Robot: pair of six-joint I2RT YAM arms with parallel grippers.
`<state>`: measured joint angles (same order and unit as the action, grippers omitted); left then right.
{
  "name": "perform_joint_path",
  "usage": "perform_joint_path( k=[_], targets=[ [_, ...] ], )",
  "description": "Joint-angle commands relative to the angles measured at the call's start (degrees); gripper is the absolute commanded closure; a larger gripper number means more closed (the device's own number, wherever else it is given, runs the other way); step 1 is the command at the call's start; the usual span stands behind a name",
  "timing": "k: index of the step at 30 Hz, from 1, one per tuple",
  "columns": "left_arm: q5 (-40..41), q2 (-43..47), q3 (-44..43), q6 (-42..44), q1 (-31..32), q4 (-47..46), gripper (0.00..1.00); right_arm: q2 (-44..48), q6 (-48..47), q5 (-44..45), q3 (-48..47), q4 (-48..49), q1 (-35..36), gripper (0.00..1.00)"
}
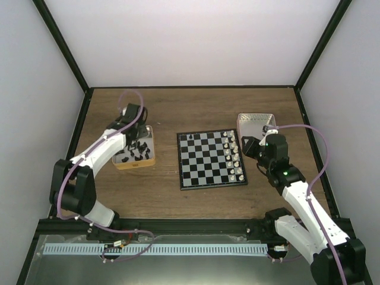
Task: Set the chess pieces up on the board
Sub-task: Pick up the chess piece from the storage box.
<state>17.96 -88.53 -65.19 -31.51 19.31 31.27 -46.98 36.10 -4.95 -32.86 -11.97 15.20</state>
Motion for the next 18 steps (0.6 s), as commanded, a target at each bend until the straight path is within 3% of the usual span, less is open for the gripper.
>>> perform_joint_path(
  k=[1, 6, 13, 18],
  targets=[
    [0.6, 2.5, 6.5, -2.8, -4.3, -4.9, 0.52, -0.7, 0.8, -1.1, -2.0, 0.4, 0.3, 0.66],
    [0.5, -0.4, 8.6, -3.9, -10.3, -6.8, 0.53, -1.8, 1.0, -2.0, -2.2, 0.8, 0.3, 0.66],
    [1.5, -5.3, 8.3, -5.5, -13.3, -8.4, 0.53, -2.4, 0.6, -1.4, -2.7, 0.6, 0.3, 0.66],
    [0.7, -7.3, 8.7, -5.4, -14.4, -10.1, 0.64, -3.0, 0.5, -1.2, -2.8, 0.8, 0.3, 0.66]
  ],
)
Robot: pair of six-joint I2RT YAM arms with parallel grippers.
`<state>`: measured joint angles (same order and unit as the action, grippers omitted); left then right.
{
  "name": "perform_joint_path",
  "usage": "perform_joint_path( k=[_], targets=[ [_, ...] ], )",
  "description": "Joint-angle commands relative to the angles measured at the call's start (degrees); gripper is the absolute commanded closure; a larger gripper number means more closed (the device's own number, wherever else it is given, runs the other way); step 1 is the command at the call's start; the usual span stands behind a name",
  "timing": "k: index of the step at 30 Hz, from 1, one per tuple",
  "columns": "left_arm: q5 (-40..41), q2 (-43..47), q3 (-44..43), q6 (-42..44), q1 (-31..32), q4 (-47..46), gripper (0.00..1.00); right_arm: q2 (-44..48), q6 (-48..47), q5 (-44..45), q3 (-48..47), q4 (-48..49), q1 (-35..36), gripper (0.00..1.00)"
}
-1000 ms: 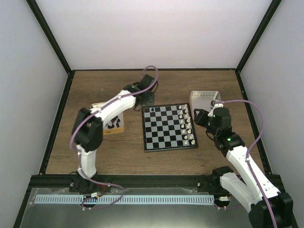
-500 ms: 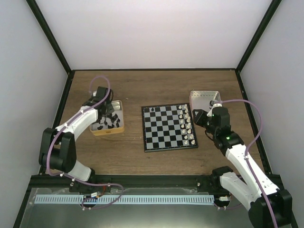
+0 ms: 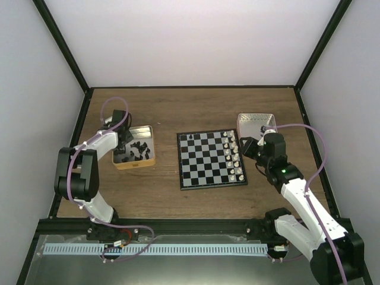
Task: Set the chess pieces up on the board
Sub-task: Pick up the chess piece from the storage box.
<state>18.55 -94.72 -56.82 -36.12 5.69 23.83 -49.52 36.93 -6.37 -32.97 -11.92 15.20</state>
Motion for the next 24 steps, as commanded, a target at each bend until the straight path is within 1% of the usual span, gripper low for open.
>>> perform_joint_path(
  k=[1, 6, 13, 15, 20, 24],
  targets=[
    [0.0, -1.6, 0.3, -0.9, -0.8, -2.6, 0.65, -0.8, -0.3, 0.0, -2.8, 0.8, 0.4, 0.66],
    [-0.4, -2.9, 1.1, -1.3, -1.3, -3.3, 0.65, -1.4, -0.3, -0.2, -3.3, 0.9, 0.3, 0.66],
    [-3.1, -3.5, 0.8, -1.4, -1.5, -4.0, 0.85, -1.2, -0.2, -0.1, -3.1, 0.6, 0.3, 0.66],
    [-2.2, -2.5, 0.8, -1.3, -1.3, -3.6, 0.89, -1.0, -0.2, -0.1, -3.2, 0.5, 0.3, 0.66],
    [-1.2, 2.2, 0.5, -0.3, 0.3, -1.9, 0.91, -0.7, 0.0, 0.2, -3.1, 0.6, 0.4, 0.66],
    [-1.3, 5.8, -1.0, 1.4, 3.6, 0.1, 0.91, -0.8, 0.1, 0.1, -3.1, 0.7, 0.3, 0.66]
  ],
)
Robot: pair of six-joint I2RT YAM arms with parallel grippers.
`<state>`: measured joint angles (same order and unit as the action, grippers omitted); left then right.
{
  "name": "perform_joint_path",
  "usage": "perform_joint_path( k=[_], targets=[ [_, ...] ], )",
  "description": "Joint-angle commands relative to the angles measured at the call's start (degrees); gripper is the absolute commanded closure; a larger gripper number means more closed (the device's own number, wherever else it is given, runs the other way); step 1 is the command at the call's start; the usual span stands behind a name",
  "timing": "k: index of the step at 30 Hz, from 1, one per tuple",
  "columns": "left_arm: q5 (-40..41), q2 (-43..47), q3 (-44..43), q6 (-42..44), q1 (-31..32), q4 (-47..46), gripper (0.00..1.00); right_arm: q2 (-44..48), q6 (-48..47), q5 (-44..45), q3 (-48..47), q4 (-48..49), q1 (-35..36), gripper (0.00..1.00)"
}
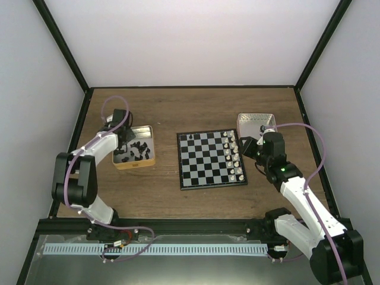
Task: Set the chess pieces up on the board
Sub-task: Pick up the chess piece from the storage box, then place the chess piece on the chessboard.
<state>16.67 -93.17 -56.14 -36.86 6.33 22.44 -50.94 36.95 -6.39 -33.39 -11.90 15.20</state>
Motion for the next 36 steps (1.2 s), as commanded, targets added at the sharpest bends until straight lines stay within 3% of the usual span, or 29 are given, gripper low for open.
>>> perform_joint_path(
  k=[1, 6, 13, 23, 31, 36],
  targets=[
    [0.3, 5.0, -2.3, 2.8, 4.1, 2.0, 0.92, 0.6, 0.1, 0.1, -2.7, 0.7, 0.3, 0.66],
    [-3.1, 6.6, -5.8, 7.0, 11.3, 3.4, 0.92, 1.2, 0.4, 0.6, -2.5, 0.4, 0.3, 0.66],
    [-16.2, 1.2, -11.2, 11.1, 20.7, 6.9, 0.91, 2.2, 1.3, 1.1, -2.2, -0.2, 0.3, 0.66],
    [-16.9, -7.9, -15.8, 12.1, 29.5, 7.5, 0.90, 1.9, 1.5, 0.9, -1.8, -0.2, 0.4, 0.66],
    [-13.5, -15.8, -19.8, 11.6, 32.0, 10.1, 0.89, 1.5, 1.5, 1.0, -1.4, -0.2, 0.3, 0.66],
    [-15.4, -16.7, -21.2, 11.8, 32.4, 10.5, 0.75, 1.4, 1.6, 1.0, -1.4, 0.0, 0.3, 0.66]
  ],
)
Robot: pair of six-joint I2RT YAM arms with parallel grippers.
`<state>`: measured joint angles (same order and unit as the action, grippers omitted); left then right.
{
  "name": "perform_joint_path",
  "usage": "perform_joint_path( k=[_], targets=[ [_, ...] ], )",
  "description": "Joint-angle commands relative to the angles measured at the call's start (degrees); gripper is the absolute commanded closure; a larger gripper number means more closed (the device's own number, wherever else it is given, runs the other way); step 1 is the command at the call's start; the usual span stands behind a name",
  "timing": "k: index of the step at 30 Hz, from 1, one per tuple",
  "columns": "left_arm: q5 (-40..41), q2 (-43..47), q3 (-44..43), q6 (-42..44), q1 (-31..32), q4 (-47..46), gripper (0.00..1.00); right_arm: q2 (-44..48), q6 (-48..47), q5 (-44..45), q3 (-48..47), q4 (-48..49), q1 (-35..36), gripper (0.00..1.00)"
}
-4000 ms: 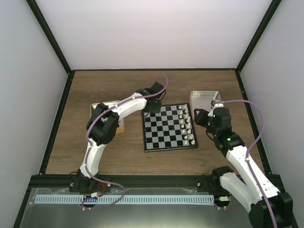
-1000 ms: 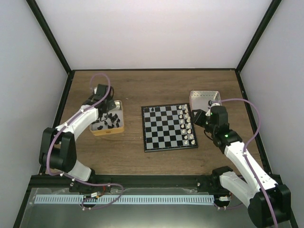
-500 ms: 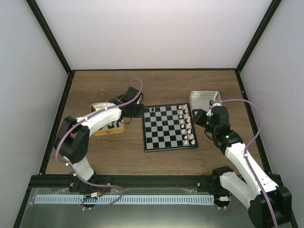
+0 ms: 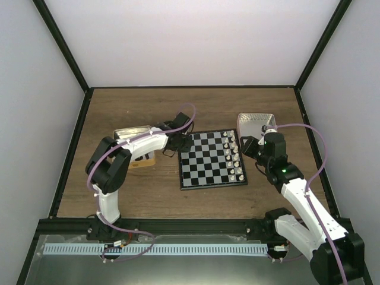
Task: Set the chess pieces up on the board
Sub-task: Place the chess piece on the chessboard.
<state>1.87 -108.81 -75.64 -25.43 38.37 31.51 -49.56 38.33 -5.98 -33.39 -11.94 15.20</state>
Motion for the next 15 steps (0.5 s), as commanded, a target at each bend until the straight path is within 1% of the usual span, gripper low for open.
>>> perform_joint_path(
  k=[1, 4, 8, 13, 15],
  targets=[
    [-0.9, -1.3, -1.9, 0.6, 0.3, 1.6, 0.71, 0.0, 0.3, 0.6, -1.4, 0.0, 0.3, 0.66],
    [-0.8, -2.0, -2.6, 0.8, 0.3, 2.1, 0.64, -0.2, 0.4, 0.4, -1.3, 0.1, 0.3, 0.66],
    [-0.4, -2.7, -2.8, 1.0, 0.3, 2.4, 0.63, -0.3, 0.4, 0.4, -1.3, 0.1, 0.3, 0.66],
    [-1.3, -2.9, -3.1, 1.0, 0.3, 1.7, 0.69, -0.3, 0.3, 0.5, -1.4, 0.2, 0.3, 0.66],
    [-1.1, -3.0, -3.3, 1.3, 0.3, 1.7, 0.73, -0.4, 0.4, 0.4, -1.4, 0.3, 0.3, 0.66]
  ],
)
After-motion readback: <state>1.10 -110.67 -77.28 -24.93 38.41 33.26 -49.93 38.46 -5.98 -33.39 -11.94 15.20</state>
